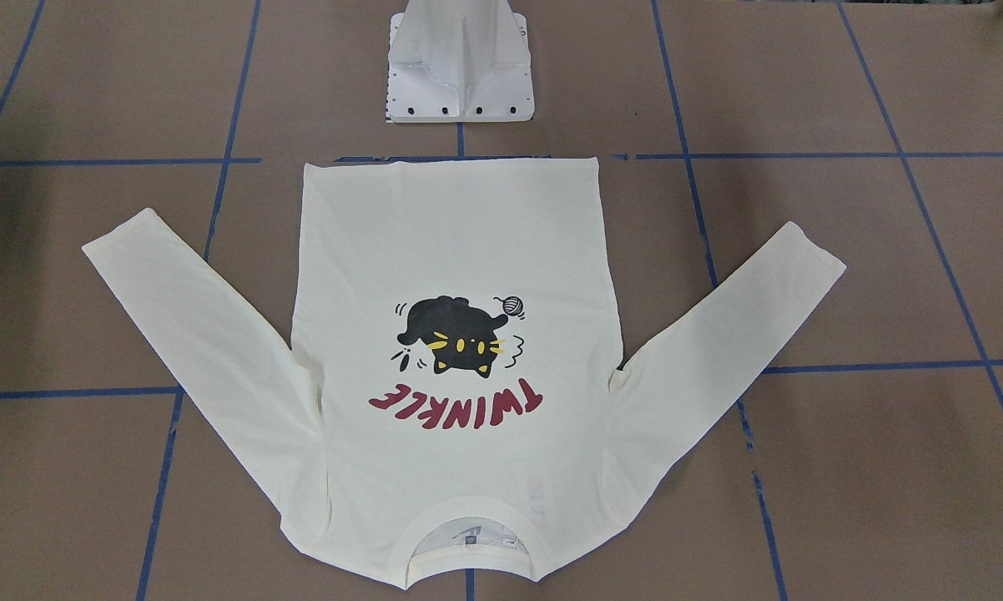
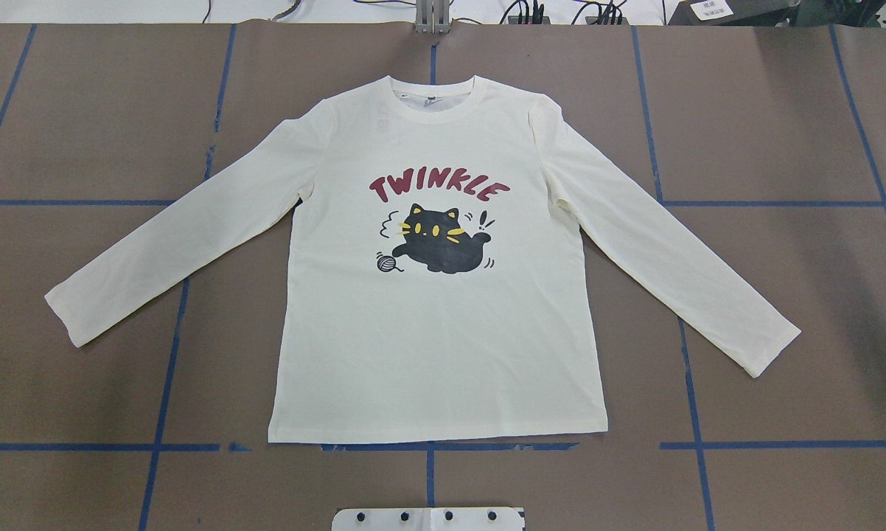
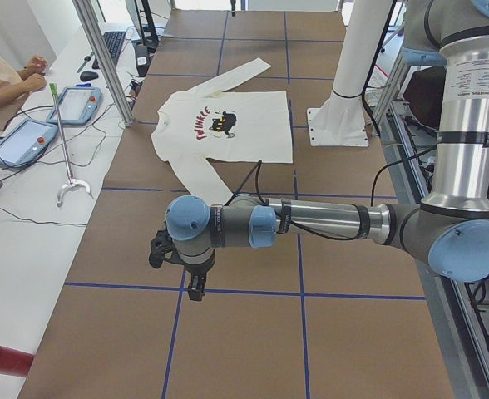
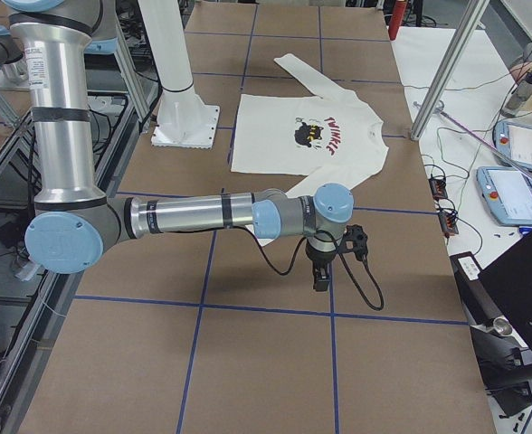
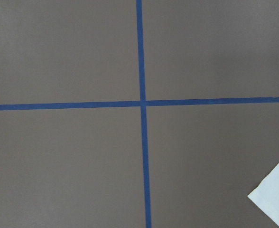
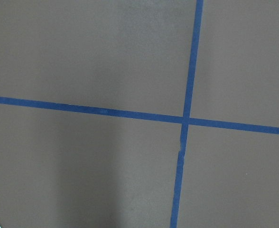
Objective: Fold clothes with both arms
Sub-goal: 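Move the right gripper in toward the sleeve cuff nearest it, then grasp the sleeve cuff with the right gripper and fold it across the shirt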
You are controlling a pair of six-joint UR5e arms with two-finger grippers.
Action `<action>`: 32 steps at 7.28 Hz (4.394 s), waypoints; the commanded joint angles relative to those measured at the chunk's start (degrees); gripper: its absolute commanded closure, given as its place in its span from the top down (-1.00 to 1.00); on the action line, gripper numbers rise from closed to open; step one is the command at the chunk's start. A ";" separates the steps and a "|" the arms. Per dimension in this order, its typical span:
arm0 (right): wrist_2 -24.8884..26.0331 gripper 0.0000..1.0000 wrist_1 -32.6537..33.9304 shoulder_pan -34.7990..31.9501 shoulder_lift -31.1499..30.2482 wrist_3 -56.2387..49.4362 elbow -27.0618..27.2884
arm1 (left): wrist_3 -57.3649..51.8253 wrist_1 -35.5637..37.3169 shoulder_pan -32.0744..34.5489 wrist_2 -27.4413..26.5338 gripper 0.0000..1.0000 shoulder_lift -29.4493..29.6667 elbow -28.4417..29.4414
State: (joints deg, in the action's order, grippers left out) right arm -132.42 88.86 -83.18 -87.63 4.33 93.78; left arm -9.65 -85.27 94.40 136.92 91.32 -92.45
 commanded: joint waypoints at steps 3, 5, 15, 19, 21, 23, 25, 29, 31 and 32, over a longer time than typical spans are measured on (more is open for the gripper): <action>-0.73 1.00 7.15 -1.98 2.71 -0.11 2.18 | 0.24 0.45 0.26 -2.16 1.00 0.62 -4.39; -5.17 1.00 9.15 -1.98 -0.67 -0.38 5.00 | 4.90 -2.51 -0.27 -2.96 1.00 0.00 -6.76; -1.70 0.70 -43.15 31.84 -13.89 48.23 1.40 | 5.61 -12.29 -1.68 0.90 1.00 -3.07 -6.69; 1.01 0.47 -44.91 32.38 -13.44 49.99 0.26 | 5.52 -12.29 -1.50 0.46 1.00 -3.16 -6.51; 1.11 0.09 -44.91 32.30 -13.53 50.07 0.26 | 5.43 -12.29 -1.68 0.37 1.00 -3.16 -6.60; 1.03 -0.85 -44.91 32.38 -13.36 50.07 0.35 | 5.43 -12.29 -1.50 0.37 1.00 -3.16 -6.51; 0.94 -1.00 -44.91 32.38 -13.36 50.07 0.44 | 5.34 -12.29 -1.50 0.28 1.00 -3.25 -6.51; -0.11 -1.00 -44.04 32.21 -6.99 63.62 8.07 | 5.43 -12.29 -1.50 0.28 1.00 -3.16 -6.95; 0.41 -1.00 -40.20 32.56 9.49 79.18 5.46 | 5.52 -12.73 -1.68 0.72 1.00 -3.08 -6.95; 0.67 -1.00 -34.08 33.08 19.85 83.95 3.53 | 5.52 -13.25 -1.68 0.98 1.00 -3.07 -7.04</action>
State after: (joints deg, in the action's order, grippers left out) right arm -132.05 48.82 -50.58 -80.16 80.54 99.38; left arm -4.15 -98.02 92.79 137.57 88.21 -99.42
